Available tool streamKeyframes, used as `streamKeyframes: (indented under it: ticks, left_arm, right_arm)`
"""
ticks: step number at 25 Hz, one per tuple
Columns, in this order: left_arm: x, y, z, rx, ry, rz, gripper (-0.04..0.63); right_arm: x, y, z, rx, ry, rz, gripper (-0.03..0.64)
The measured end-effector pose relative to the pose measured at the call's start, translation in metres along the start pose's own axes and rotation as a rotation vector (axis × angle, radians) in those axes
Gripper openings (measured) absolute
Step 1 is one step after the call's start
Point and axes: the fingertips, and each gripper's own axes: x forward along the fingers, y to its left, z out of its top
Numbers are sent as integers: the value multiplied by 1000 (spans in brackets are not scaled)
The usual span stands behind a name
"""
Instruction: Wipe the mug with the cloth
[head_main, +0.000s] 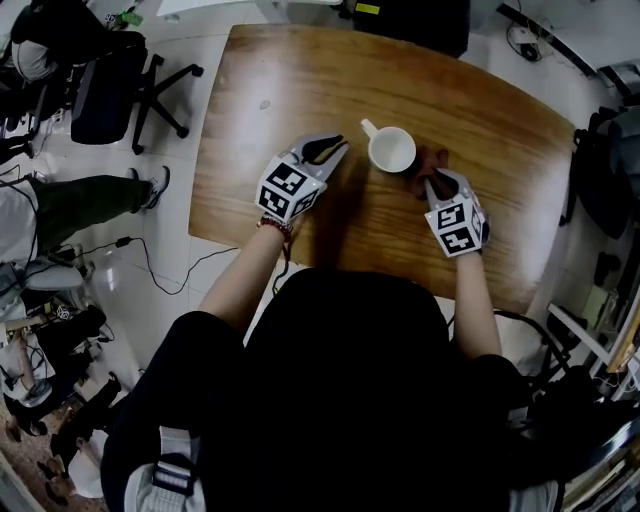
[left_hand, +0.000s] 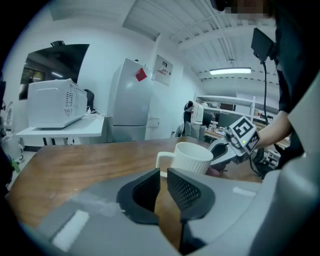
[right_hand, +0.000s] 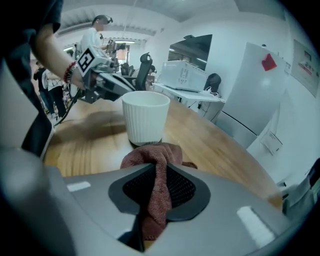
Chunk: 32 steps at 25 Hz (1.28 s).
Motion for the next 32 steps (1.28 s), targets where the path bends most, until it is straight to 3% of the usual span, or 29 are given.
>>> streamKeyframes:
  ticks: [3, 7, 10, 13, 18, 21, 24, 27, 32]
  left_arm:
    - [-23, -10, -1, -7, -40, 32, 35]
    - [-49, -35, -5, 119, -24, 18, 32]
    - [-60, -46, 6, 92, -71, 16, 32]
    - [-70, -47, 27, 20, -124, 60, 32]
    - [-88, -52, 97, 125, -206, 176, 32]
    - [-92, -59, 132, 39, -327, 166, 26]
    - [-94, -78, 153, 56, -385, 129, 25]
    - [-99, -97, 159, 89, -396, 109, 25]
    - [-109, -103, 161, 74, -405, 120, 25]
  right_arm:
    - [-7, -6, 2, 34, -36, -14, 83]
    - [-27, -14, 7, 185, -140, -18, 128]
    - [-46, -22, 6, 290, -212, -42, 176]
    - [-89, -31, 27, 329, -321, -132, 176]
    - [-196, -42, 83, 366, -586, -359, 176]
    - [-235, -42, 97, 360, -672, -415, 176]
    - [-252, -41, 98, 348, -719, -424, 173]
    - [-258, -39, 88, 384, -728, -428, 170]
    - [-262, -38, 83, 407, -725, -435, 163]
